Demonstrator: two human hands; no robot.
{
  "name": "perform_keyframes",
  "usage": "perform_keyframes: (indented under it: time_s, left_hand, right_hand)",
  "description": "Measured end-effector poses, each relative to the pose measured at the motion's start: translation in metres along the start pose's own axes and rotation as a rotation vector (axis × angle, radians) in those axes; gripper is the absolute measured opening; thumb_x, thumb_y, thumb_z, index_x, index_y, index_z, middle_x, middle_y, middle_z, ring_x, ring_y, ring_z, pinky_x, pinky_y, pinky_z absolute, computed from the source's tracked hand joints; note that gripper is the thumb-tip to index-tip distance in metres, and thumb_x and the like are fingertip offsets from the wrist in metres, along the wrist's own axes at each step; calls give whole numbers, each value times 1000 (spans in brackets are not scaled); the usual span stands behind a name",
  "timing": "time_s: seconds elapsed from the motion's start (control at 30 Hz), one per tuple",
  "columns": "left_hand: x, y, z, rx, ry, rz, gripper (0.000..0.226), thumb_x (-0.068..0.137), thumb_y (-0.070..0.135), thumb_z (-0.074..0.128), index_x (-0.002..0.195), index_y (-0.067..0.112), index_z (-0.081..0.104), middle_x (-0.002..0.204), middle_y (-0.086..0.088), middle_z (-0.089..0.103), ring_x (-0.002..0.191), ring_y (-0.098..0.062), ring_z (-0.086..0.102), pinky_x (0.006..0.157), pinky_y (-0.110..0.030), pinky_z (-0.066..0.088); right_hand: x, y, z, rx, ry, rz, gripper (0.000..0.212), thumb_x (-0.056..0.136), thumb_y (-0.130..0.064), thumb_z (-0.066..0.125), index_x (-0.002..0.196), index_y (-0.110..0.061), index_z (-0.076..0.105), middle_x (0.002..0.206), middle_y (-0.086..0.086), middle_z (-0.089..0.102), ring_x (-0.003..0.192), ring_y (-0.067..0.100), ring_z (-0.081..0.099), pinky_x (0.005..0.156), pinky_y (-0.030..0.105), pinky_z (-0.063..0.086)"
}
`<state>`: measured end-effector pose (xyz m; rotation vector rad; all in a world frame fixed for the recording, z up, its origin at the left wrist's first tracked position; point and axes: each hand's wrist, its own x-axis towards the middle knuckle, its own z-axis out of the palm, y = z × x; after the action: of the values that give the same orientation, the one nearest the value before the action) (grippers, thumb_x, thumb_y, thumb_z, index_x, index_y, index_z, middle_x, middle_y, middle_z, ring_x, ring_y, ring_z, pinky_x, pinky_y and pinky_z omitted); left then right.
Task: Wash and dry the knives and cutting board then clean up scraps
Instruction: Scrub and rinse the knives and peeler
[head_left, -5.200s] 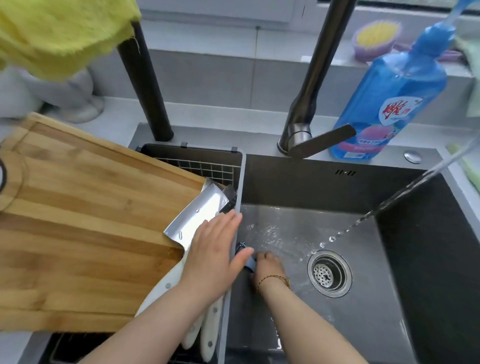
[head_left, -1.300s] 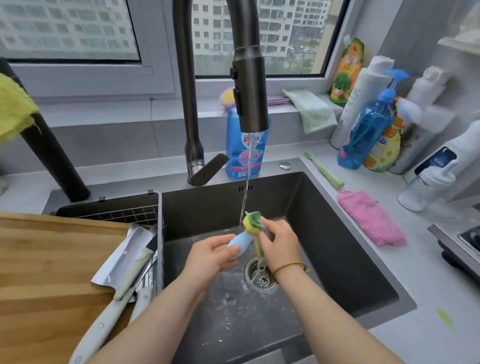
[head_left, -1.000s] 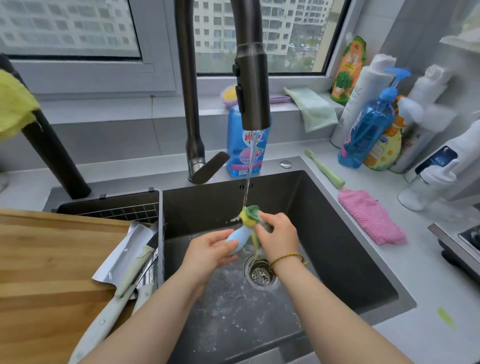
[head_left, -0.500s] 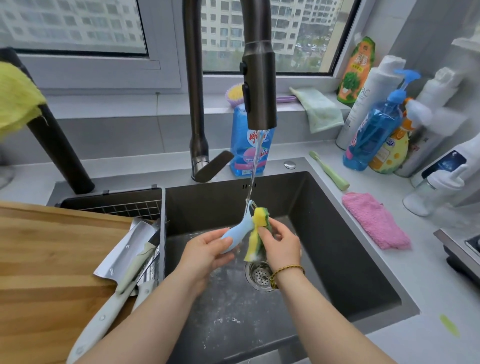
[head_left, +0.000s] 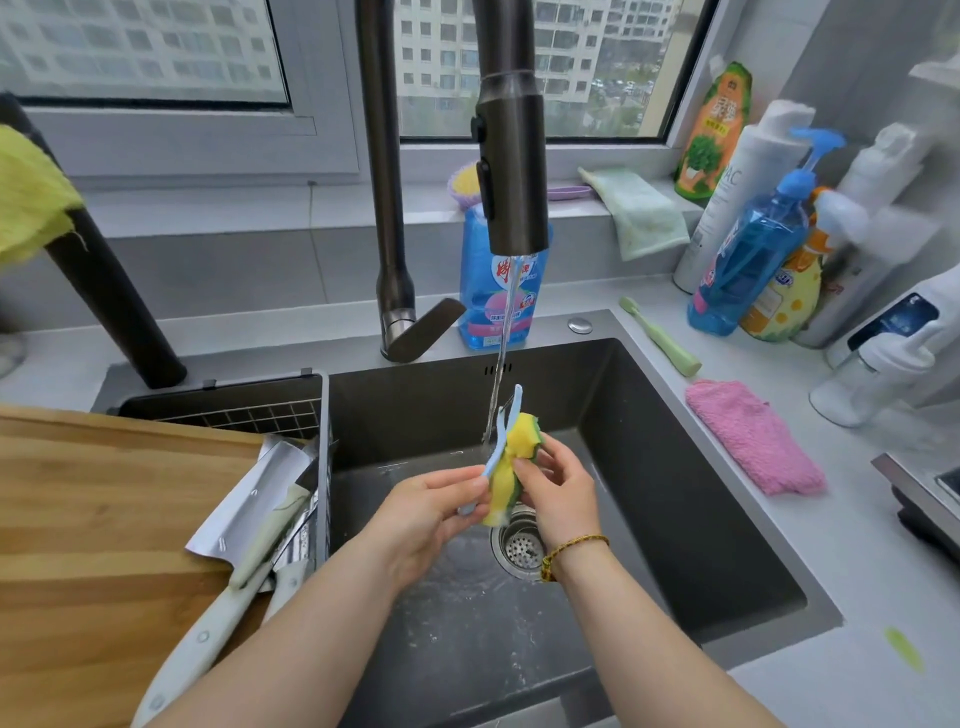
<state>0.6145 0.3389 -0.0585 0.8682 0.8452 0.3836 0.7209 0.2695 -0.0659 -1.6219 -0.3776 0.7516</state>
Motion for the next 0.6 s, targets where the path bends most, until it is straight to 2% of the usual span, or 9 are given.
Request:
perform_keyframes:
  time_s: [0.07, 0.1, 0.13, 0.2, 0.27, 0.33, 0.47, 0.6]
  left_hand:
    - [4, 0, -2, 28, 64, 21, 15, 83, -8, 57, 92, 2, 65, 67, -2, 70, 63, -12, 67, 60, -16, 55]
    - [6, 1, -5, 46, 118, 29, 18, 81, -9, 59, 96, -1, 64, 69, -4, 69, 65, -14, 65, 63, -17, 54]
    - [9, 1, -8, 80, 172, 39, 22, 79, -10, 61, 99, -3, 64, 73, -5, 66, 68, -16, 63, 66, -19, 53]
    - [13, 1, -14, 172, 242, 72, 27, 77, -9, 65, 101, 0, 64, 79, -5, 63, 70, -15, 60, 68, -18, 51]
    - [12, 3, -16, 242, 255, 117, 31, 76, -9, 66, 105, 3, 63, 83, -4, 61, 72, -14, 60, 65, -17, 52]
    - [10, 3, -13, 290, 237, 160, 35, 77, -8, 65, 109, 5, 62, 89, -5, 61, 74, -12, 60, 59, -15, 54]
    - [10, 3, -12, 242, 201, 182, 46, 83, -5, 59, 127, 7, 52, 104, -8, 61, 85, -15, 62, 59, -13, 54]
    - [11, 0, -13, 171, 199, 149, 32, 92, -2, 47, 123, 0, 54, 90, -4, 63, 77, -12, 63, 58, -11, 53]
  right_hand:
    - [0, -1, -1, -13, 4, -31, 34, 86, -5, 59, 119, -12, 56, 96, -2, 60, 89, 8, 58, 75, 14, 52]
    - [0, -1, -2, -29, 20, -55, 31, 86, -7, 60, 116, -14, 57, 93, -4, 59, 84, 3, 56, 67, 6, 48]
    - [0, 2, -2, -56, 39, -88, 28, 85, -11, 61, 113, -17, 58, 95, -3, 60, 83, 3, 56, 65, 4, 46]
    - [-2, 6, -2, -162, 36, -158, 25, 84, -17, 64, 107, -24, 59, 105, -1, 59, 89, 4, 55, 71, 5, 42]
    - [-4, 8, 2, -272, -29, -201, 27, 84, -19, 65, 110, -23, 60, 103, -6, 55, 88, -2, 52, 72, 3, 41]
    - [-4, 9, 8, -362, -61, -239, 31, 83, -16, 64, 114, -18, 60, 98, -9, 52, 88, 1, 52, 76, 5, 41]
    - [-5, 9, 15, -482, -39, -271, 33, 82, -10, 63, 115, -14, 62, 100, -5, 52, 101, 14, 54, 94, 27, 44]
    - [-6, 10, 16, -706, 17, -283, 36, 86, -20, 57, 122, -24, 58, 114, -3, 56, 111, 18, 50, 95, 29, 41]
